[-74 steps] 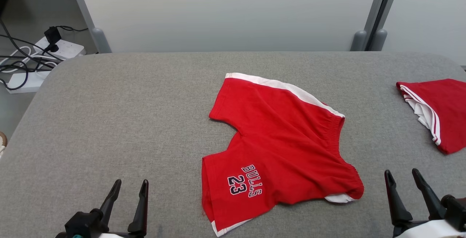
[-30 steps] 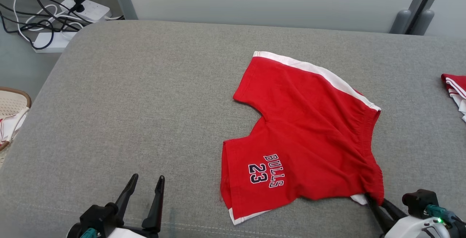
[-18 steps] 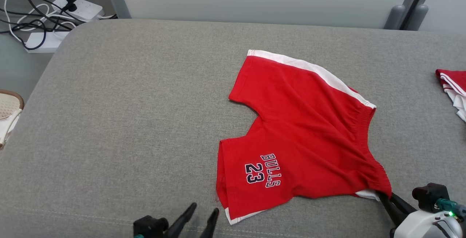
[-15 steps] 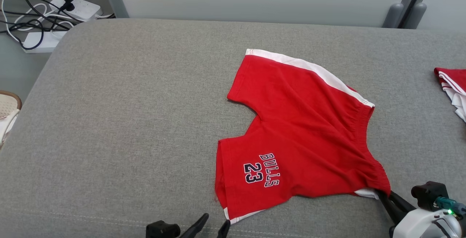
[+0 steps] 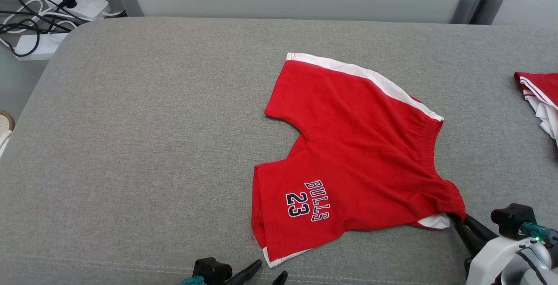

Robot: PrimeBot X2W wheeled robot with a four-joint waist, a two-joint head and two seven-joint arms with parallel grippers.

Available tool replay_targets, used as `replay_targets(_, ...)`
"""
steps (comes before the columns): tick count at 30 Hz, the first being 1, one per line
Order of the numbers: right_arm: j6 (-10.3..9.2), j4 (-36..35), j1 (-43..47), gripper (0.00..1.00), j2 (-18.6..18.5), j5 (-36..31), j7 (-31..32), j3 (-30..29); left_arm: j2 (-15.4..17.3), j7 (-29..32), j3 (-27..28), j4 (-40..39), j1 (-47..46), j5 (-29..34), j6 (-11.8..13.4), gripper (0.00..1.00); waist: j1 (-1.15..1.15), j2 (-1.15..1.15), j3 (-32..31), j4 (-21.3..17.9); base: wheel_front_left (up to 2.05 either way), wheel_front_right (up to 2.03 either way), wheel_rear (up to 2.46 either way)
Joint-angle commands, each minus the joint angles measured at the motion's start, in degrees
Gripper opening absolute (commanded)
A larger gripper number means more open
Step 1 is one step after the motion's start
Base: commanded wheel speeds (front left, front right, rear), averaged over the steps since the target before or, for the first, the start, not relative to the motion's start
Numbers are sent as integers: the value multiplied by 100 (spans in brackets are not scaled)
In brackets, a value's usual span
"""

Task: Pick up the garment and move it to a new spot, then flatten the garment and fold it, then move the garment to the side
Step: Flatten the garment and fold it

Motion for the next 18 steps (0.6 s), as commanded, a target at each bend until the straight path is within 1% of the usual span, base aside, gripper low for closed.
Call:
replay_targets(1, 8, -101, -78, 0, -188, 38, -78, 29, 77, -52, 47, -36, -289, -32, 0, 100, 0, 0, 19, -26, 0, 0, 0)
replay_targets(6, 8, -135, -116, 0, -208, 30, -78, 35, 95, -52, -161, 69, -421, 13, 0, 100, 0, 0, 55, -78, 0, 0, 0)
replay_targets(18, 8, -177, -225, 0, -206, 26, -78, 103, 23, -52, -306, 328, -596, 9, 0, 100, 0, 0, 140, -205, 0, 0, 0)
